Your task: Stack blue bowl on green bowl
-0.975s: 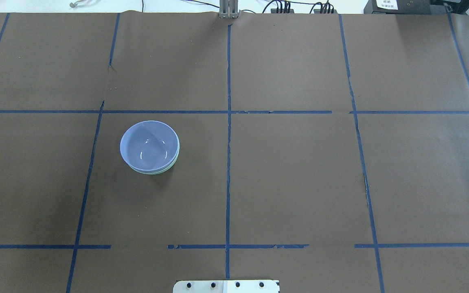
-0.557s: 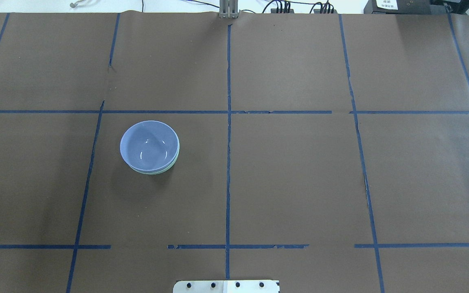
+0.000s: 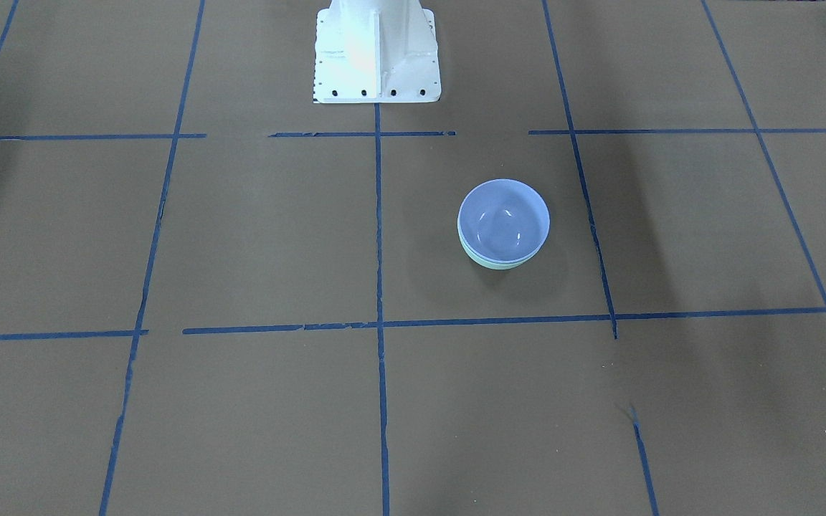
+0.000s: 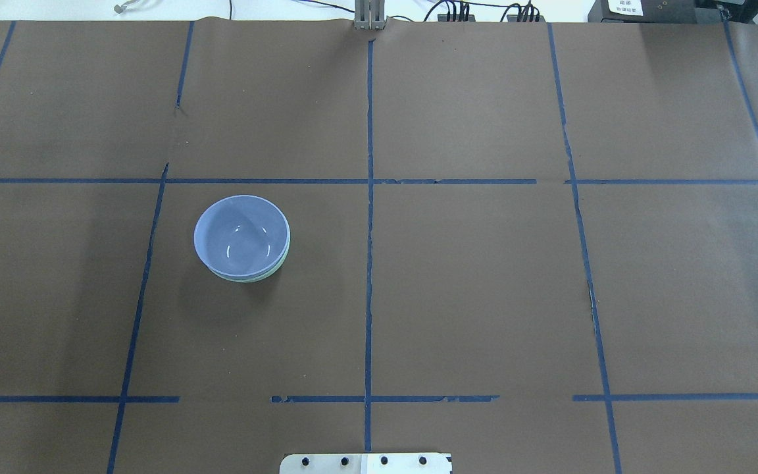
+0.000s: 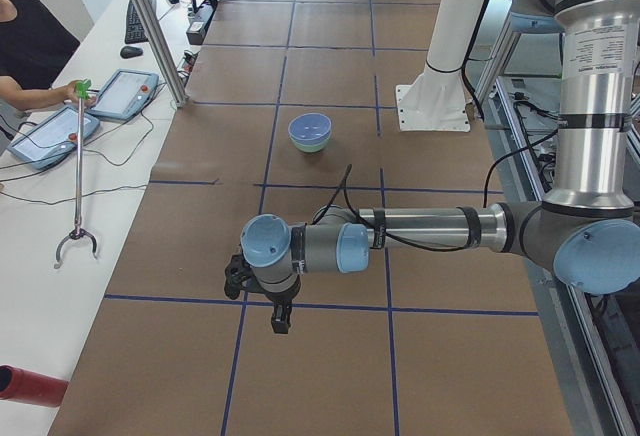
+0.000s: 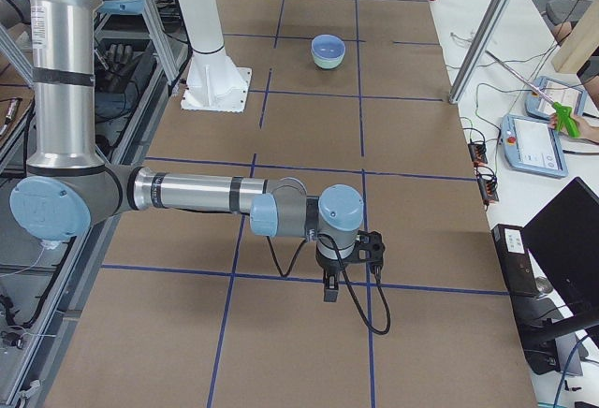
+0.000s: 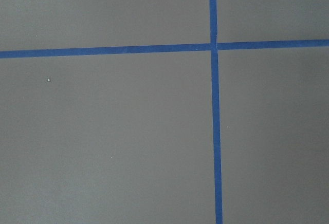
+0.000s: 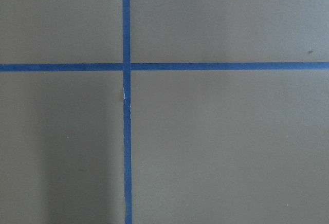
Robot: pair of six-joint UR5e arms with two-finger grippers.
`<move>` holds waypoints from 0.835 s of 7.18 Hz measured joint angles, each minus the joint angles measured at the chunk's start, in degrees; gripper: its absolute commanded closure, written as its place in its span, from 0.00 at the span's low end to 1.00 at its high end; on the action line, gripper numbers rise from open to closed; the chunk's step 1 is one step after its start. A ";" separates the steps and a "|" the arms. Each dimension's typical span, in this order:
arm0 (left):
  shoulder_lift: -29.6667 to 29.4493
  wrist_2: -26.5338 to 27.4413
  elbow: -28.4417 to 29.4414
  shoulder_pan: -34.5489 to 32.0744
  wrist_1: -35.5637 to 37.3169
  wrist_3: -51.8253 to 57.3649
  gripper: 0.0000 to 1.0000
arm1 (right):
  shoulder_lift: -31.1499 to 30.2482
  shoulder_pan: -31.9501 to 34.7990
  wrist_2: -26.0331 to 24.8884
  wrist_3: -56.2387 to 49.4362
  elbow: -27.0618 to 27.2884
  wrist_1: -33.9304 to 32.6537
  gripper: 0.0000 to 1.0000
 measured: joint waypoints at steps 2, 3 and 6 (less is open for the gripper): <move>0.15 0.08 -0.23 -0.03 -0.01 0.05 0.00 | 0.00 0.00 0.00 0.00 0.00 -0.02 0.00; 0.18 0.08 -0.39 -0.06 0.01 0.09 0.00 | 0.00 0.00 0.00 0.00 0.00 0.00 0.00; 0.25 0.14 -0.48 -0.08 -0.06 0.19 0.00 | 0.00 0.00 0.04 0.00 0.00 0.02 0.00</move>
